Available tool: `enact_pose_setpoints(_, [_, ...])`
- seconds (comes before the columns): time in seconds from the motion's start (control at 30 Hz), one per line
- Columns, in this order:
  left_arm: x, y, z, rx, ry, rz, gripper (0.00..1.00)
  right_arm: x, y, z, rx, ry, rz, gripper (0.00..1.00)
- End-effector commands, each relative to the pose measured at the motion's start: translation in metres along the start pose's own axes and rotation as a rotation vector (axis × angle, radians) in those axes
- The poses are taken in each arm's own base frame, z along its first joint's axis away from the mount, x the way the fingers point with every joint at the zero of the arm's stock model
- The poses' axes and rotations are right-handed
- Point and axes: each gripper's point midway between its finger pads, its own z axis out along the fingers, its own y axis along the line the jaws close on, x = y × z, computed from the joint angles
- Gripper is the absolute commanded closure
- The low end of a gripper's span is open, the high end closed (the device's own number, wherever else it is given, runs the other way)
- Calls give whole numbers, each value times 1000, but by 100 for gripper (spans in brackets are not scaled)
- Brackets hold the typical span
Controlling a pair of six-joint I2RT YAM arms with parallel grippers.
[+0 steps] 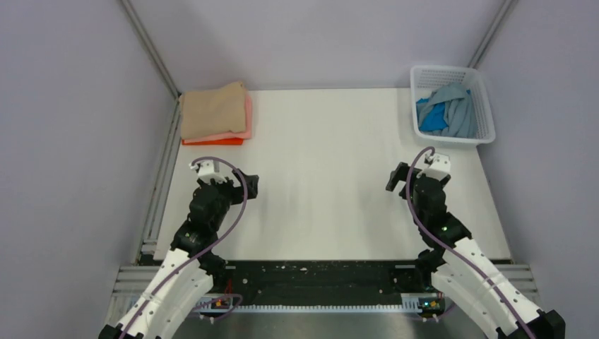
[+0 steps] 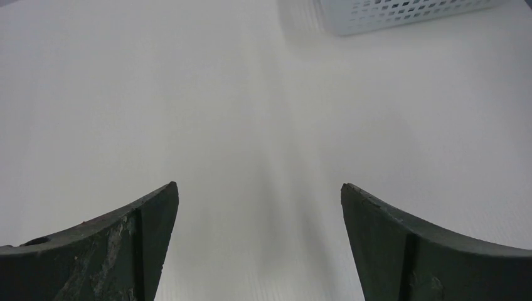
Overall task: Fold and stack the t-shirts
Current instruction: Grab crumpled tshirt from bin with the right arm
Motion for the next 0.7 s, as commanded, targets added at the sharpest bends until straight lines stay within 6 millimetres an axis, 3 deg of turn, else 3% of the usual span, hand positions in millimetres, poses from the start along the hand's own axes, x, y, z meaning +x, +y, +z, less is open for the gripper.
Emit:
enact_pose_setpoints(0.0, [-20,-12,-2,41,-56,-5,1,-27,8,-1,-14,-64,30,1])
enact_pose_setpoints(0.13, [-19,-14,-2,51,-57,-8,1,-44,22,1,-61,-92,11,1])
enact_pose_setpoints(0.3, [-23,-13,-1,39,-65,-6,1,-113,44,22,-26,-125,-16,1])
enact_pose_setpoints(0.4, [-22,-9,-1,20,-62,-12,1,-149,39,60,-31,-76,75,1])
enact_pose_setpoints(0.47, [-21,-8,-1,15,-61,-11,1,-165,22,92,25,-41,156,2])
enact_pose_setpoints(0.6, [-18,-5,1,3,-60,-11,1,-199,2,143,105,-49,161,3])
enact_pose_setpoints(0.67, [-17,-2,3,-9,-60,-9,1,-208,-24,173,168,-40,181,5])
